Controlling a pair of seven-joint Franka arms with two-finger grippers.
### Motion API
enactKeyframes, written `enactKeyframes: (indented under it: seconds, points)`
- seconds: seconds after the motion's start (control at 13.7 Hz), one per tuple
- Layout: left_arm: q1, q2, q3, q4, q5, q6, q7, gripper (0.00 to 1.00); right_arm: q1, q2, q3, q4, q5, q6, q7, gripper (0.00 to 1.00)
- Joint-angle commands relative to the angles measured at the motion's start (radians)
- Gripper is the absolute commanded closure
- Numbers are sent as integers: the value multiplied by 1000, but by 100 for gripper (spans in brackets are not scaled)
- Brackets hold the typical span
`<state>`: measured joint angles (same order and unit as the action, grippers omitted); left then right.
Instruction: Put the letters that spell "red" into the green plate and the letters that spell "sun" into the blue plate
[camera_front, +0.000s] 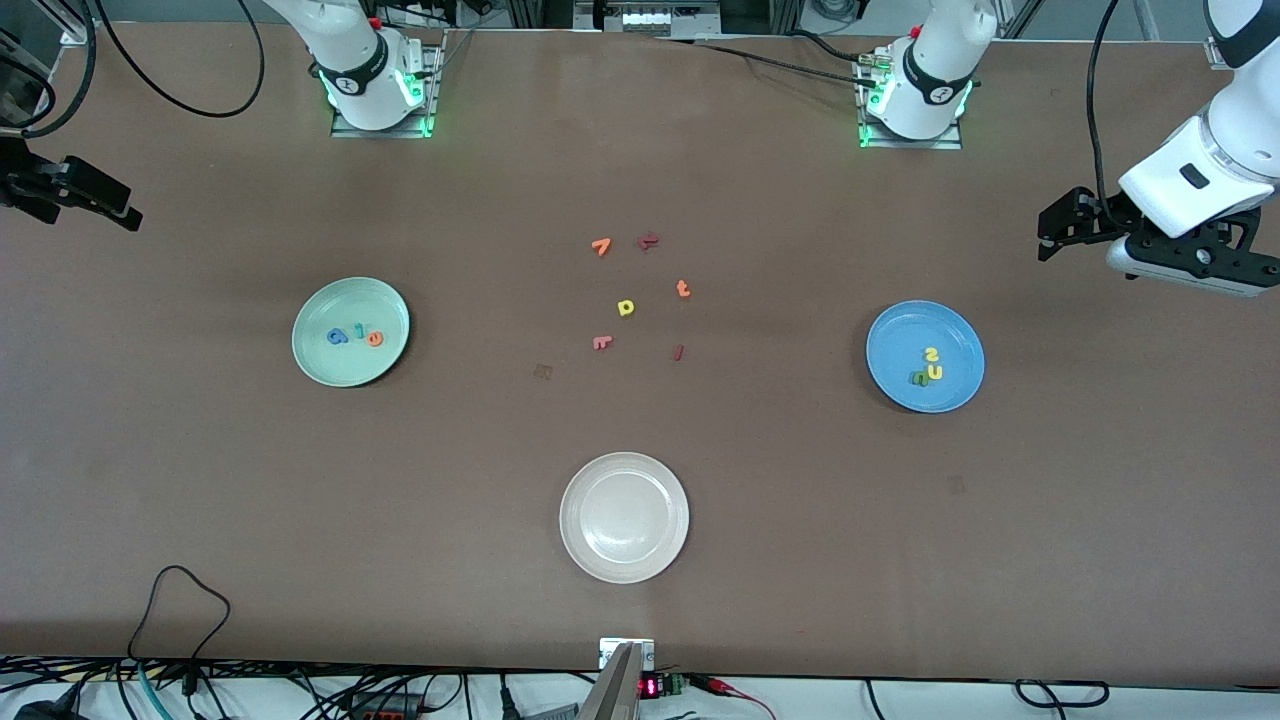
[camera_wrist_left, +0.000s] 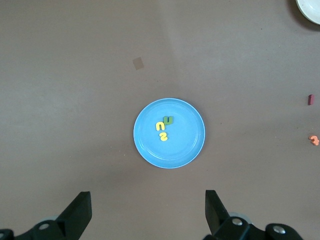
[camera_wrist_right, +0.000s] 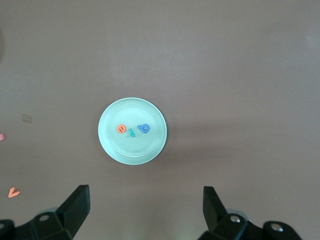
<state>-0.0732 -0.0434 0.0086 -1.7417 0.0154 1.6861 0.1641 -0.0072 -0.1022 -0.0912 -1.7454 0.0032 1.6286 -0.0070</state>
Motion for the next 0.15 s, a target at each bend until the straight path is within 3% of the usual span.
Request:
enactKeyframes:
  seconds: [0.0,0.07]
  points:
    - [-7,0,1,18,20,-22,5,0,6,-4,1,9,-8,-19,-1,0]
    - [-7,0,1,18,20,-26,5,0,6,-4,1,9,-8,-19,1,0]
